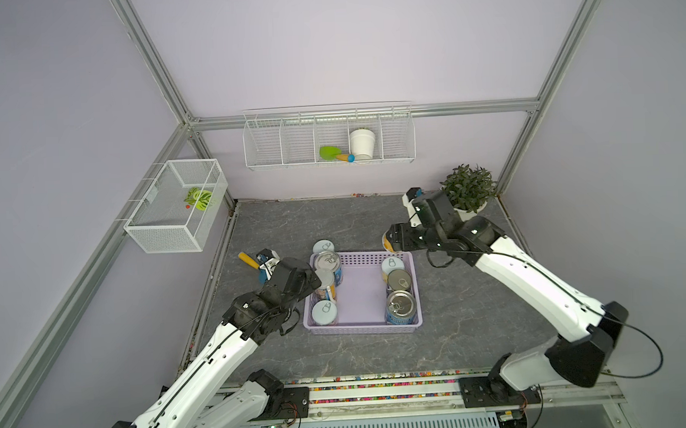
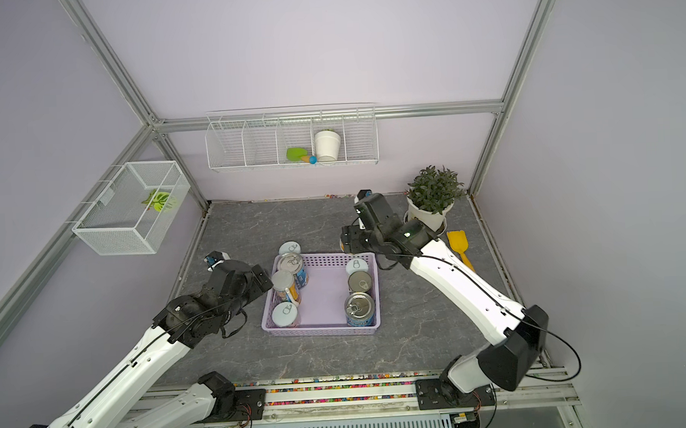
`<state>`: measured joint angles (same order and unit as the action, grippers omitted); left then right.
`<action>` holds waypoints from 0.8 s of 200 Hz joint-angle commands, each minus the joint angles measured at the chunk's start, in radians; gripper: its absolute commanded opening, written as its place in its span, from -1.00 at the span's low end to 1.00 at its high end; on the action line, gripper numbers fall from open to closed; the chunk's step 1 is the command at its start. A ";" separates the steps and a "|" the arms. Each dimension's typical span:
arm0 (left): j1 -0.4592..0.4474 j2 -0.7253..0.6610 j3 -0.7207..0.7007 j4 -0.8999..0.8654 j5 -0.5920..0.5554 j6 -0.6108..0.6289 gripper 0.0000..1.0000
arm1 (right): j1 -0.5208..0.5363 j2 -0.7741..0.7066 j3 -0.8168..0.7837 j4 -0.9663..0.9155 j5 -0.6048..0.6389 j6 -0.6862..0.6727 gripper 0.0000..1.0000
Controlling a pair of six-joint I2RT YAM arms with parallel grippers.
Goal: Put the canned food in the basket
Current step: Place the canned food in the basket.
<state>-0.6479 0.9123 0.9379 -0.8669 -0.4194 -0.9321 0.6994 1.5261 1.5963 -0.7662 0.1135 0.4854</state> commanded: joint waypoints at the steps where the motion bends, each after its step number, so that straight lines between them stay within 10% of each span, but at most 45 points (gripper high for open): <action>1: 0.004 -0.020 0.027 -0.072 -0.060 -0.006 1.00 | 0.053 0.105 0.078 0.008 0.019 -0.035 -0.10; 160: 0.004 -0.050 -0.006 -0.097 -0.090 -0.026 1.00 | 0.101 0.520 0.249 -0.106 0.094 -0.057 -0.16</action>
<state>-0.6479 0.8536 0.9386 -0.9398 -0.4938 -0.9497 0.8036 2.0121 1.7901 -0.8425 0.1535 0.4366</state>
